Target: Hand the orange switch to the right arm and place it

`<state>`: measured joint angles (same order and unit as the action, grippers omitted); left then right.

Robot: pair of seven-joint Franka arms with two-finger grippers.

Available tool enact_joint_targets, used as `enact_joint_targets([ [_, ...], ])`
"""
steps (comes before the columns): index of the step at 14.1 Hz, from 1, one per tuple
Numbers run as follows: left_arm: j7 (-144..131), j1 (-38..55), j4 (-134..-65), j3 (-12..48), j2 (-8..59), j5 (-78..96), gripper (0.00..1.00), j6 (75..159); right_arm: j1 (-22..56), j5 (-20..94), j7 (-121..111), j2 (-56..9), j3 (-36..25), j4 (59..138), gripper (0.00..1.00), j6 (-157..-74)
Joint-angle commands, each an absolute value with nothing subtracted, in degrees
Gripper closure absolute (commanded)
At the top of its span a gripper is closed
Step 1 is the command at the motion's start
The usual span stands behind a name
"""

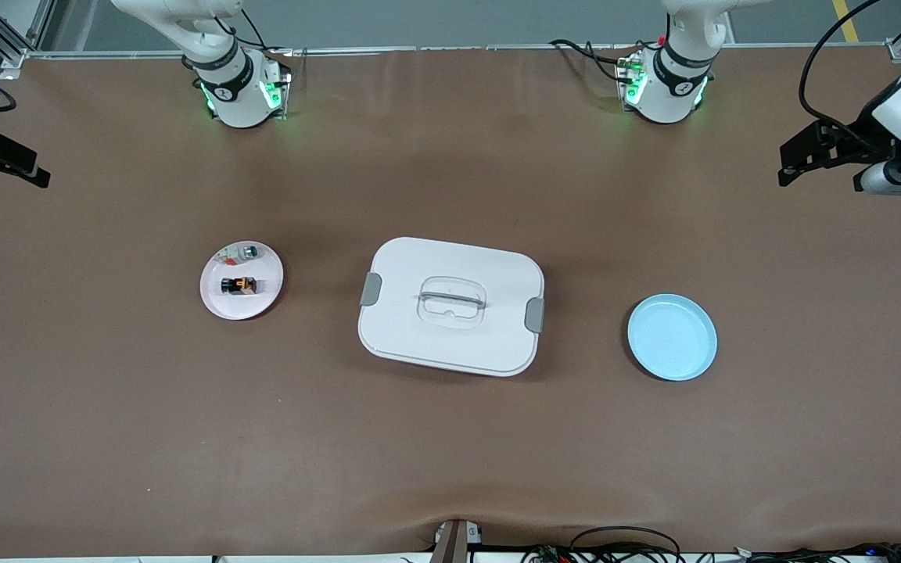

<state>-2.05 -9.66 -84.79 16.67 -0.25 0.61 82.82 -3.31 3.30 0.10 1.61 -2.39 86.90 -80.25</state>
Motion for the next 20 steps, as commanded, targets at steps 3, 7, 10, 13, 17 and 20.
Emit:
enact_joint_targets([
  [3,-4.47,-9.84,-85.43,16.88,-0.88,0.97,0.00,83.85,-4.66,3.87,2.47,3.16,-0.88,88.77,0.00,-81.03],
  [7,-6.94,-9.76,-85.34,16.96,-0.70,1.40,0.00,85.07,-4.04,2.99,0.97,3.16,-0.88,88.86,0.00,-82.43],
  [10,-8.26,-9.76,-85.25,16.88,-0.70,2.29,0.00,85.08,-4.04,2.99,0.88,3.25,-0.88,88.95,0.00,-82.62],
  [13,-7.38,-9.58,-84.99,16.88,-0.44,1.85,0.00,84.99,-4.04,2.99,0.88,3.25,-0.97,89.03,0.00,-82.62],
  [17,-7.21,-9.58,-84.90,16.88,-0.44,1.58,0.00,84.90,-3.95,2.99,0.88,3.43,-0.97,89.21,0.00,-82.70],
  [20,-7.21,-9.58,-84.90,16.88,-0.44,1.49,0.00,84.90,-3.96,2.64,0.53,4.48,-0.97,90.87,0.00,-84.10],
])
